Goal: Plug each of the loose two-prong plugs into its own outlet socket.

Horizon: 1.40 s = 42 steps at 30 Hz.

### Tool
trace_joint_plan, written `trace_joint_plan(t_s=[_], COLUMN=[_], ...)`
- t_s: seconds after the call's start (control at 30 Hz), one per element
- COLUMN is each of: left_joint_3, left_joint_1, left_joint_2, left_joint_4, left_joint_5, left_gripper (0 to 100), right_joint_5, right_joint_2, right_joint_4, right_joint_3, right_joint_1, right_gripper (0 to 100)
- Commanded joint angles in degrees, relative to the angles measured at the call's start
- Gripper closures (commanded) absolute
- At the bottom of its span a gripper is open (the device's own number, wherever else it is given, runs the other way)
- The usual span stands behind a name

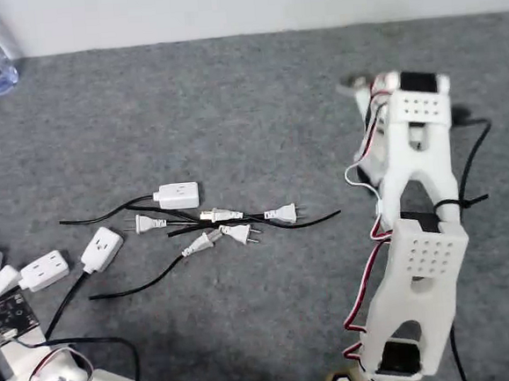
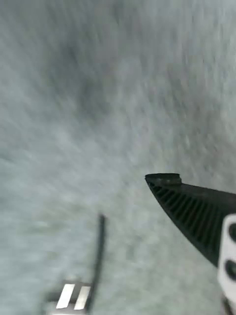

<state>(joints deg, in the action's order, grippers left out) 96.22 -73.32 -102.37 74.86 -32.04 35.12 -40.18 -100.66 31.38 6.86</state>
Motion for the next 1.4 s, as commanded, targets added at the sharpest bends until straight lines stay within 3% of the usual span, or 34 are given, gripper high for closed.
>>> trace_joint_plan(t_s=[0.0,0.43,0.57,0.7,1.0,1.37], left_joint_3=[-0.48,-0.48,-0.48,-0.48,-0.48,-0.48], left_joint_1=[0.26,0.26,0.26,0.26,0.26,0.26], left_joint_2=[-0.18,-0.18,-0.18,-0.18,-0.18,-0.18], left_joint_4=[-0.35,-0.44,-0.44,-0.44,-0.44,-0.44], left_joint_5=[0.00,0.00,0.00,0.00,0.00,0.00], left_gripper=[71,71,71,71,71,71], right_joint_5=[-0.79,-0.09,5.71,6.15,1.05,0.97], right_joint_2=[0.84,-0.84,-2.51,-0.92,17.45,36.09], right_joint_4=[-2.33,-2.24,-2.42,-2.51,-2.51,-2.33], right_joint_3=[-8.44,-14.77,-17.58,-22.33,-38.42,-57.85], right_joint_1=[0.57,6.20,6.99,7.34,6.99,7.52], right_gripper=[17.5,17.3,17.3,17.5,17.5,17.4])
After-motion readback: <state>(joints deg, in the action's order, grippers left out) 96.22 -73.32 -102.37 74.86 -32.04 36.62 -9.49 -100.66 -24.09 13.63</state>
